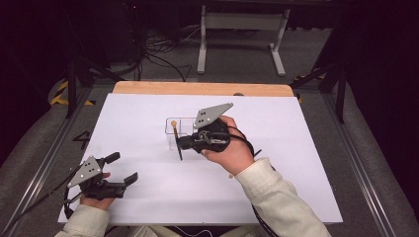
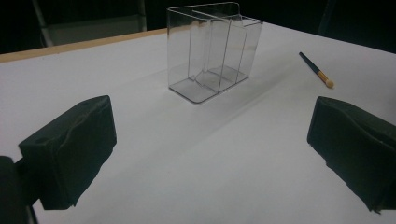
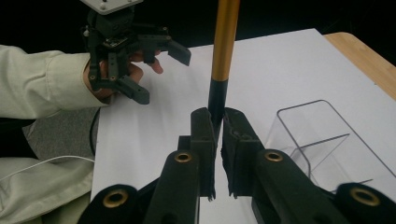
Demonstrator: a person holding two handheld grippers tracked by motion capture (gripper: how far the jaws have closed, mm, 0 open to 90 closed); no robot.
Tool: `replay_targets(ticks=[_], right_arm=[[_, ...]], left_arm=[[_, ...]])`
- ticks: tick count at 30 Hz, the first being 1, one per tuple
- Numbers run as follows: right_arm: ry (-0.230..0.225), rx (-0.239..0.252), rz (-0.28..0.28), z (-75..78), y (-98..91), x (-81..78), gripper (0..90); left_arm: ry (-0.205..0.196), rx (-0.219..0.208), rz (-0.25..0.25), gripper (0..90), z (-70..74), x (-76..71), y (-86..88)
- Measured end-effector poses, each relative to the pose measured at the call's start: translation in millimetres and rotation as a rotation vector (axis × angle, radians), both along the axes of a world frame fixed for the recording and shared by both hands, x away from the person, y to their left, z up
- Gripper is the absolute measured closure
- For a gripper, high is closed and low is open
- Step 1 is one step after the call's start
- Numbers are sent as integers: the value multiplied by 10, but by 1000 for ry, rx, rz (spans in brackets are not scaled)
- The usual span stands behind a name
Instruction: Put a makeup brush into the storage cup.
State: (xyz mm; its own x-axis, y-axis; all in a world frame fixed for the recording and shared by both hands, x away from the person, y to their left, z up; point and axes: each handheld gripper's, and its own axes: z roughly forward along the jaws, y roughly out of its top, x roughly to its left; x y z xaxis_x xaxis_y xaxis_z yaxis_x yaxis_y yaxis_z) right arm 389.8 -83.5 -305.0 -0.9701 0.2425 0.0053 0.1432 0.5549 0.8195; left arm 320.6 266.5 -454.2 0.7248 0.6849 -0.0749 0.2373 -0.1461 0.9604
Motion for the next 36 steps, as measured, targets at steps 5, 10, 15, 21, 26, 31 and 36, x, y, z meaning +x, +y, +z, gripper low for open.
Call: replay_targets(ticks=[5, 10, 15, 21, 26, 31, 36], right_arm=[[1, 10, -29, 35, -34, 71, 836], [1, 19, -53, 66, -58, 133, 836], [-2, 25, -88, 92, -69, 217, 836], [-6, 41, -121, 97, -93, 293, 836], [-5, 59, -159, 84, -124, 375, 835], [-15, 79, -181, 73, -148, 425, 835], [-18, 89, -205, 27, -144, 473, 836]], left_arm=[[0, 0, 0, 18, 0, 0, -1], [1, 1, -1, 18, 0, 0, 1], [0, 0, -1, 18, 0, 0, 1], [0, -1, -1, 18, -1, 1, 1], [-1, -1, 2, 17, -2, 0, -1], [-4, 2, 1, 16, -2, 2, 1], [0, 2, 0, 16, -1, -1, 0]])
